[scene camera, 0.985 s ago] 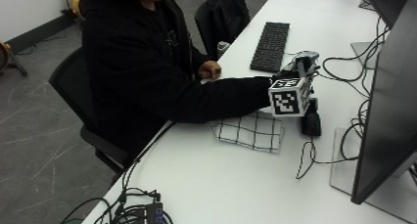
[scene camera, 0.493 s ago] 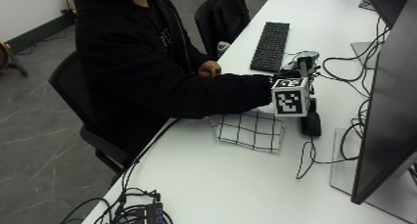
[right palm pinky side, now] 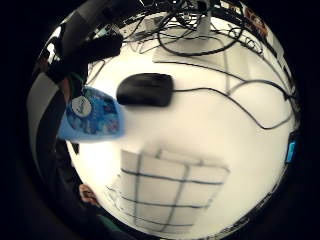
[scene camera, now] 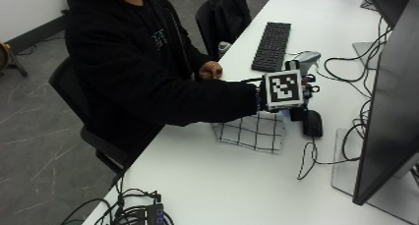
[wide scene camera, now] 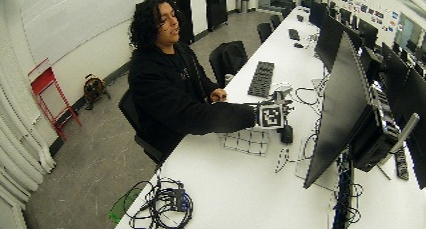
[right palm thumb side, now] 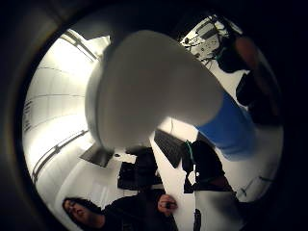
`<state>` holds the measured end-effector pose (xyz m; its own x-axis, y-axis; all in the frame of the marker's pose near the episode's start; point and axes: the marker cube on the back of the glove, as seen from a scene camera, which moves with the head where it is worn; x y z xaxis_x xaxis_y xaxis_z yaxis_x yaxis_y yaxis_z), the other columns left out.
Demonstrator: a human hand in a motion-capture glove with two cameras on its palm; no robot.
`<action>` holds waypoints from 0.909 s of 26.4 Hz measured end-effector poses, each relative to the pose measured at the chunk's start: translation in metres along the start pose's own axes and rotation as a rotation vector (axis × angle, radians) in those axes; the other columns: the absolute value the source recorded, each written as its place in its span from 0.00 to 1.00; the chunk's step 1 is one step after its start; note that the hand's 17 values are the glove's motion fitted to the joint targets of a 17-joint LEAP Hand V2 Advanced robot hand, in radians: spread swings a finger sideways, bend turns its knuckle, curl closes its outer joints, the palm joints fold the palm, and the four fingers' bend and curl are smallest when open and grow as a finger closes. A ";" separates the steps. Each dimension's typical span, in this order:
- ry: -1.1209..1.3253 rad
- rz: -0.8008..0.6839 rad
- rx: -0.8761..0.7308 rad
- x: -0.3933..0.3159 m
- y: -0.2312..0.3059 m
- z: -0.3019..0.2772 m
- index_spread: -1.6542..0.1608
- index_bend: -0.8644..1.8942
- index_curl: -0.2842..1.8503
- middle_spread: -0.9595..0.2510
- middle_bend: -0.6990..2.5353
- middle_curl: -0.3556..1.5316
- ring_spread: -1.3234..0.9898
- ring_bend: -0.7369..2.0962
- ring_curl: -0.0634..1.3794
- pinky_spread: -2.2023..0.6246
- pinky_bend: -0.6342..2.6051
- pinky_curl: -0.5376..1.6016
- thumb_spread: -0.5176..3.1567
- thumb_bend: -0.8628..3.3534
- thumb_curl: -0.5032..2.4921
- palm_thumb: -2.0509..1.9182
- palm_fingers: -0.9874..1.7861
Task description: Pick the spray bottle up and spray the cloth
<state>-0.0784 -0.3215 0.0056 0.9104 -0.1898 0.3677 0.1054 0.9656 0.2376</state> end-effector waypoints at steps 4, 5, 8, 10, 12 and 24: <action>0.212 -0.011 -0.130 0.005 0.034 -0.017 0.72 0.32 0.32 0.65 0.34 0.43 0.49 0.48 0.34 0.73 0.36 0.45 0.36 0.19 0.38 0.69 0.66; 0.282 -0.015 -0.162 0.006 0.044 -0.021 0.72 0.33 0.32 0.65 0.34 0.42 0.49 0.47 0.33 0.74 0.36 0.45 0.37 0.18 0.37 0.68 0.65; 0.472 -0.036 -0.258 0.007 0.078 -0.035 0.71 0.33 0.30 0.66 0.33 0.42 0.50 0.46 0.33 0.76 0.36 0.45 0.38 0.18 0.35 0.65 0.61; 0.555 -0.064 -0.323 0.002 0.105 -0.043 0.71 0.32 0.28 0.66 0.32 0.41 0.50 0.45 0.32 0.77 0.36 0.44 0.39 0.18 0.34 0.64 0.57; 0.595 -0.105 -0.373 -0.005 0.132 -0.050 0.70 0.32 0.27 0.66 0.32 0.41 0.50 0.43 0.31 0.78 0.36 0.44 0.40 0.19 0.34 0.63 0.53; 0.678 -0.271 -0.466 -0.049 0.242 -0.044 0.69 0.34 0.23 0.67 0.31 0.39 0.51 0.41 0.28 0.83 0.37 0.43 0.42 0.20 0.30 0.60 0.47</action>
<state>-0.0802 -0.0706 0.0054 0.8565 -0.4208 -0.2987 0.3719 0.9046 -0.2082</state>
